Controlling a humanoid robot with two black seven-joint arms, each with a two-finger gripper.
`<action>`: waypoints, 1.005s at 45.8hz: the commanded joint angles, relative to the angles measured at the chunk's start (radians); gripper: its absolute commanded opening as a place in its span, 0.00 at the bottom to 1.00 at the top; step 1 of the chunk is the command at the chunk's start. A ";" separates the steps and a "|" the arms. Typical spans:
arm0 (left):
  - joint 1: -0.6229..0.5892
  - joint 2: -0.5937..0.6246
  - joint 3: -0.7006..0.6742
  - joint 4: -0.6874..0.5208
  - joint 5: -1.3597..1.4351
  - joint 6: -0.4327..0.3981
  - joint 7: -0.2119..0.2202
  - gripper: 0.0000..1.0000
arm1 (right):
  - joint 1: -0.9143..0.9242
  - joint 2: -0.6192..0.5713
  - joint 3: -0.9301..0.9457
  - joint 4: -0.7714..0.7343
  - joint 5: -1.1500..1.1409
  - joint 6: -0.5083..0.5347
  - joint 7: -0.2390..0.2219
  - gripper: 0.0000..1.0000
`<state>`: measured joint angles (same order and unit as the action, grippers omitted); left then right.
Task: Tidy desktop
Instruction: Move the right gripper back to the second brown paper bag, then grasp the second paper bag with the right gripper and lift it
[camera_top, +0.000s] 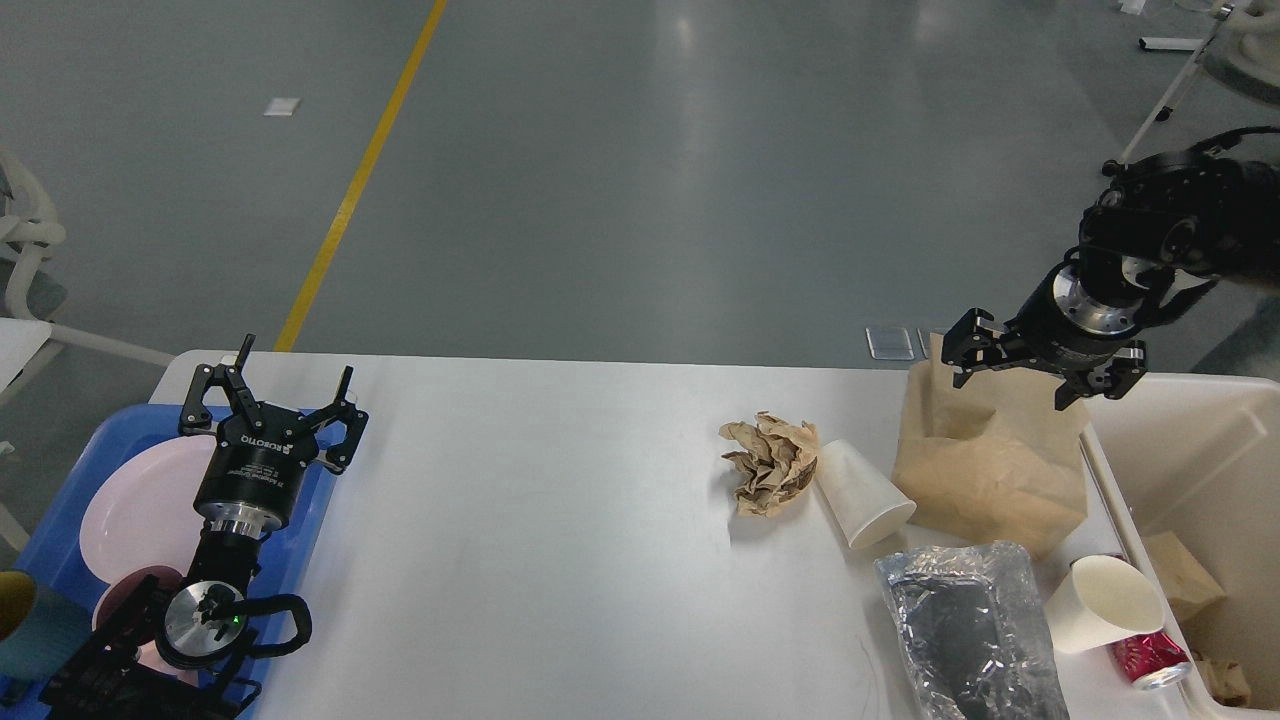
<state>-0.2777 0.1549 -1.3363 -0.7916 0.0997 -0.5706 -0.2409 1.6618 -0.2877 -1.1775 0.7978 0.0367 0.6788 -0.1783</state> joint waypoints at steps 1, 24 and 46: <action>0.000 0.000 0.000 0.000 0.000 0.000 -0.001 0.96 | -0.123 0.028 0.021 -0.091 0.006 -0.080 -0.001 1.00; 0.000 0.000 0.000 0.000 0.000 0.000 -0.001 0.96 | -0.415 0.125 0.033 -0.186 -0.024 -0.449 -0.001 1.00; 0.000 0.000 0.000 0.000 0.000 0.000 -0.001 0.96 | -0.491 0.143 0.049 -0.201 -0.026 -0.542 -0.003 0.48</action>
<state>-0.2777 0.1549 -1.3361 -0.7916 0.0997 -0.5706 -0.2419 1.1769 -0.1458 -1.1307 0.5966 0.0068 0.1378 -0.1789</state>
